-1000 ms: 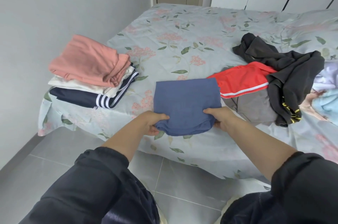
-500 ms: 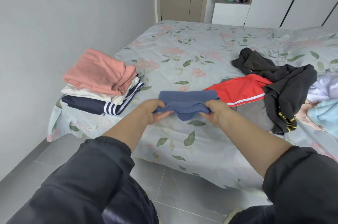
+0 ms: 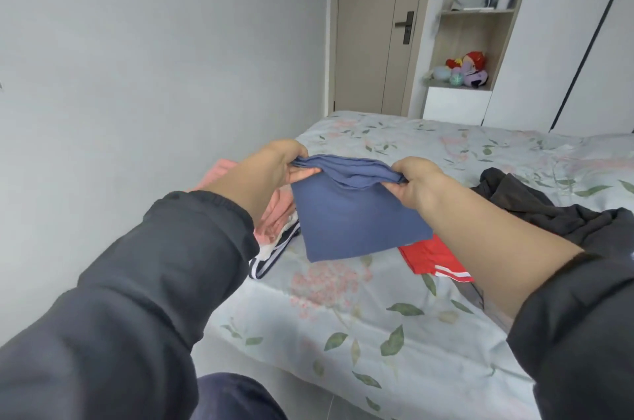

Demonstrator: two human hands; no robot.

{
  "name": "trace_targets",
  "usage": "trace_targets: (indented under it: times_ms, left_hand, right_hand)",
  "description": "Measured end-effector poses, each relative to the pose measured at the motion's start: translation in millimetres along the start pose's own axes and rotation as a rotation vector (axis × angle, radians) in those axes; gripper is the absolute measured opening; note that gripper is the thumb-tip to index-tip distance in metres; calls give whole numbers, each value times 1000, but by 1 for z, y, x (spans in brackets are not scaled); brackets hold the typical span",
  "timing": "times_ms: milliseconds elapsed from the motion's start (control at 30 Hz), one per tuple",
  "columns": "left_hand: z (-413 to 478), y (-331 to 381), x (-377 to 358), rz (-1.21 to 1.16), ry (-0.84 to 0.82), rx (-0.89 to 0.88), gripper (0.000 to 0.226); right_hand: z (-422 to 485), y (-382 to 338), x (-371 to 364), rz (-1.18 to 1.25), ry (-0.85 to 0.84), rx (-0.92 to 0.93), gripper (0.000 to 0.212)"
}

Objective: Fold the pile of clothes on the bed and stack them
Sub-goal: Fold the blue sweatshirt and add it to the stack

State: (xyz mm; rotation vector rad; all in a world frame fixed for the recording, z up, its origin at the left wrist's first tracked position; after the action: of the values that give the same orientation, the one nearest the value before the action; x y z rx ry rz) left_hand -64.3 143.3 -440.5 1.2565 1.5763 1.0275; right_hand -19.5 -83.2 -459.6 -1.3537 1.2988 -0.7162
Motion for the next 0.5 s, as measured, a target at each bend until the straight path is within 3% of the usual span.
trace_targets:
  times_ms: [100,200,267,367,500]
  left_hand:
    - [-1,24,24,110,101,-50,18]
    - [-4,59,55,128,187,-181,26]
    - [-10,89,83,170,243,-315,9]
    - [-21,118,132,221,314,-505,34]
    - [-22,84,194,267,376,-478,34]
  right_hand:
    - [14,-4,-32,111,9,-20,16]
    - [31,-16,-73,58,-11,-2,34]
    - [44,-39,-104,12,-57,122,46]
    - [53,-60,-154,10,-109,290,51]
    - [65,0,-200,125,-117,244,47]
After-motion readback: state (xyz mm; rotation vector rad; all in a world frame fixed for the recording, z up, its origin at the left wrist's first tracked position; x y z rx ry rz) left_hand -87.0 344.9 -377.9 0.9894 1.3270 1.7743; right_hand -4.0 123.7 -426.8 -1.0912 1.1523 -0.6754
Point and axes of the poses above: each hand's wrist, its own z-axis towards the middle knuckle, its own x-axis out of the back of the hand, y = z × x, the point moved 7 cm from there along z, towards the middle knuckle, and after that the axes turned 14 degrees about -y, right-handed, at the moved point
